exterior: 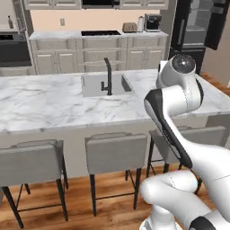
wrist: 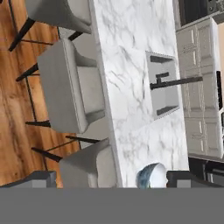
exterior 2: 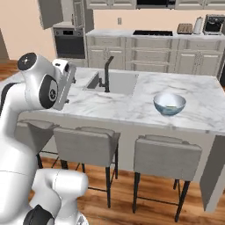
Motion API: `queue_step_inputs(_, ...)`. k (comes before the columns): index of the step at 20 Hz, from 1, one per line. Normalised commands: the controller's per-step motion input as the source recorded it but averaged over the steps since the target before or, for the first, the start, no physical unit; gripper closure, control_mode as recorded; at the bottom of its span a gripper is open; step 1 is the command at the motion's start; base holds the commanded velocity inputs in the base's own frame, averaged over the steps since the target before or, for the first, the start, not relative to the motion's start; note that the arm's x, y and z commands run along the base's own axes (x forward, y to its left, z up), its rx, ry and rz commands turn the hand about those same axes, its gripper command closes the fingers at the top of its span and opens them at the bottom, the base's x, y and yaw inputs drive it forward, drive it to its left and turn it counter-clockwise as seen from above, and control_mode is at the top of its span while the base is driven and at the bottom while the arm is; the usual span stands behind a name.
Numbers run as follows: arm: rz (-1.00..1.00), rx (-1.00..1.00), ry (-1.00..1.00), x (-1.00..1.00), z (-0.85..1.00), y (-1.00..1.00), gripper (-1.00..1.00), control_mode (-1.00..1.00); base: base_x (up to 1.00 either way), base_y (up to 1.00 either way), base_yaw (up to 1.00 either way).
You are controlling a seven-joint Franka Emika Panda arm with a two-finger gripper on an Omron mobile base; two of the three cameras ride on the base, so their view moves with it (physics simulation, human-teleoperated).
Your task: There is a bowl on the dining counter. Grab a lemon wedge from the fridge and place it in the bowl. Then get the liquor bottle and glass cup from the cabinet and place them next to the bowl.
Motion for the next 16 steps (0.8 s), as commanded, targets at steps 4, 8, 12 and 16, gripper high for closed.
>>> queue_step_inputs(4, 0.00, 0.00, 0.00, 0.00, 0.00, 0.00, -1.00, 1.00, -0.28, 1.00, 0.28)
queue_step_inputs(8, 0.00, 0.00, 0.00, 0.00, 0.00, 0.00, -1.00, 1.00, -0.11, 1.00, 0.23)
queue_step_inputs(12, 0.00, 0.00, 0.00, 0.00, 0.00, 0.00, -1.00, 1.00, 0.00, 1.00, 0.19)
queue_step_inputs(16, 0.00, 0.00, 0.00, 0.00, 0.00, 0.00, -1.00, 1.00, 0.00, 1.00, 0.17)
